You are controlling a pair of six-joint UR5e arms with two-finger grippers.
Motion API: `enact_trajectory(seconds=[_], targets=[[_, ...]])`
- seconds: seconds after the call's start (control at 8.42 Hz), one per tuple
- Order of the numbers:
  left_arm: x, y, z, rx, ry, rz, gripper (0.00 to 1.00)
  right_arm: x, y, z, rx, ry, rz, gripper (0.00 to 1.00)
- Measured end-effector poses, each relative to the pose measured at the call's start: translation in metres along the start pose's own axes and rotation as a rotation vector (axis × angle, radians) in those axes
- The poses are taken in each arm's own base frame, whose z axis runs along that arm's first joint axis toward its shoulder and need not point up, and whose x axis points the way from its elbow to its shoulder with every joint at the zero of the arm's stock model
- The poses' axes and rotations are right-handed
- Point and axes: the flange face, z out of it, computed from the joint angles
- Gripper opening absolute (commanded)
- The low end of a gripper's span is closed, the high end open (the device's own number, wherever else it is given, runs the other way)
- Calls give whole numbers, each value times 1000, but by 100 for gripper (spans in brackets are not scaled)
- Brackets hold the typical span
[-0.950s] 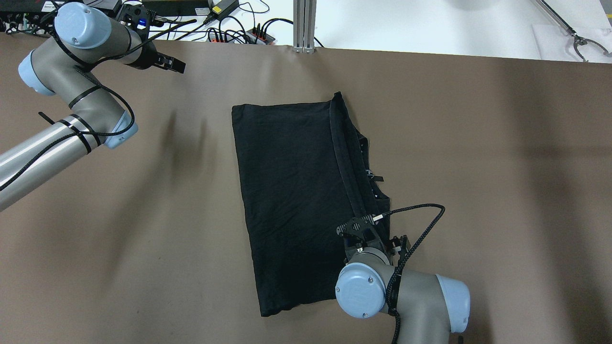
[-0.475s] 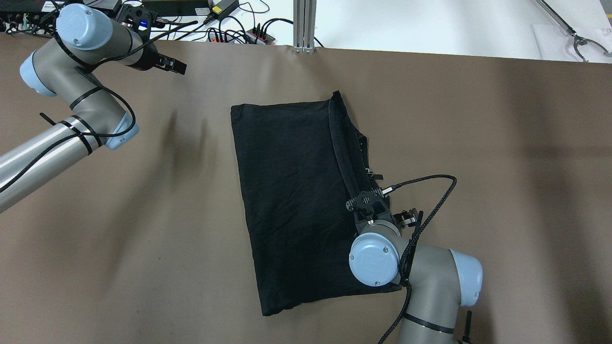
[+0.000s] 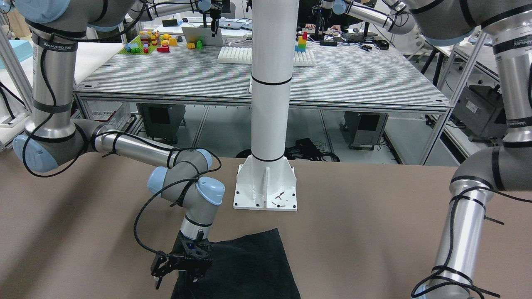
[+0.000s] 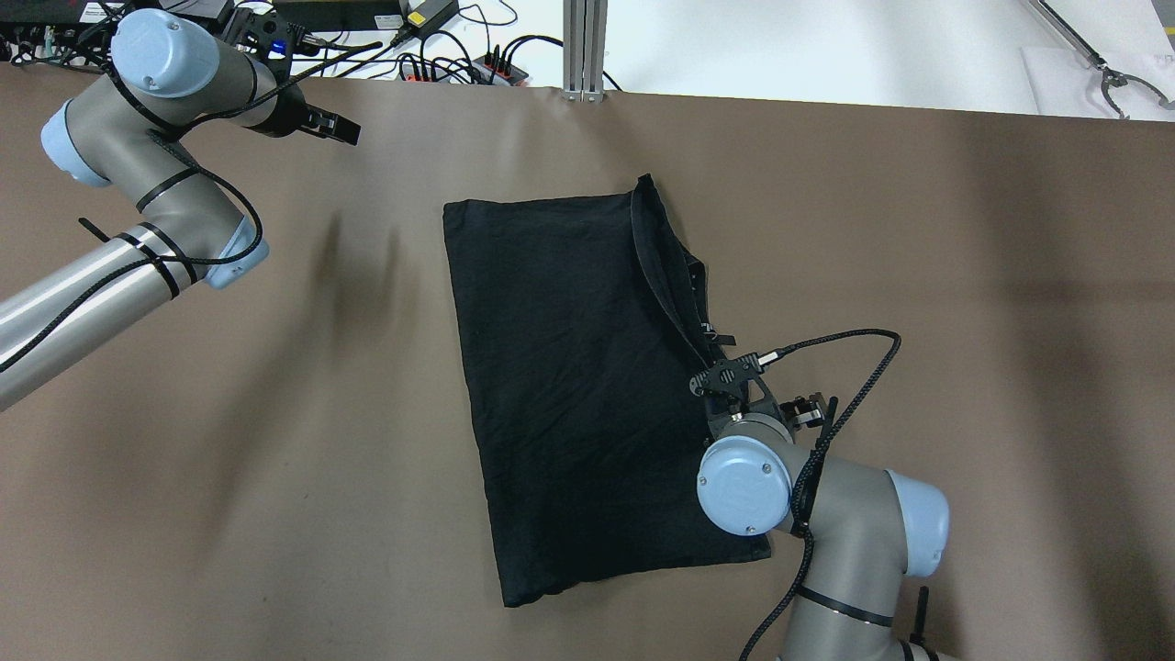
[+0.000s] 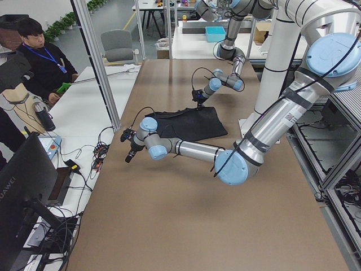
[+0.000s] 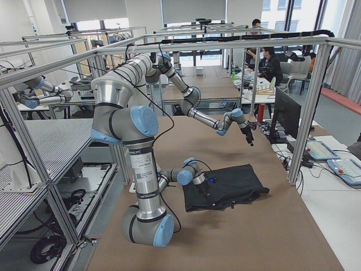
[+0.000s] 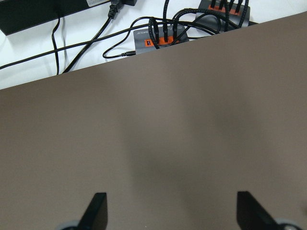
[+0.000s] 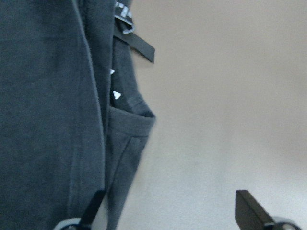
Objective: Fold clothes
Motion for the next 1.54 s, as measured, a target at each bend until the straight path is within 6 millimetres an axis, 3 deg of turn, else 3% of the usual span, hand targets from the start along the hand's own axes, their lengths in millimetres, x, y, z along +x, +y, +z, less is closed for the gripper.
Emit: enact_trajectory(seconds=[0.24, 0.48, 1.07, 1.31, 1.54], targets=[[0, 0, 0, 0, 0, 0, 95, 21, 0, 14, 8, 8, -3, 94], [0, 0, 0, 0, 0, 0, 95, 24, -5, 13, 9, -6, 1, 94], [0, 0, 0, 0, 0, -2, 95, -8, -61, -44, 46, -136, 61, 94], [-1, 0, 0, 0, 0, -2, 95, -20, -61, -35, 28, -129, 58, 94], [-1, 0, 0, 0, -1, -2, 95, -40, -45, -19, -5, -114, 26, 94]])
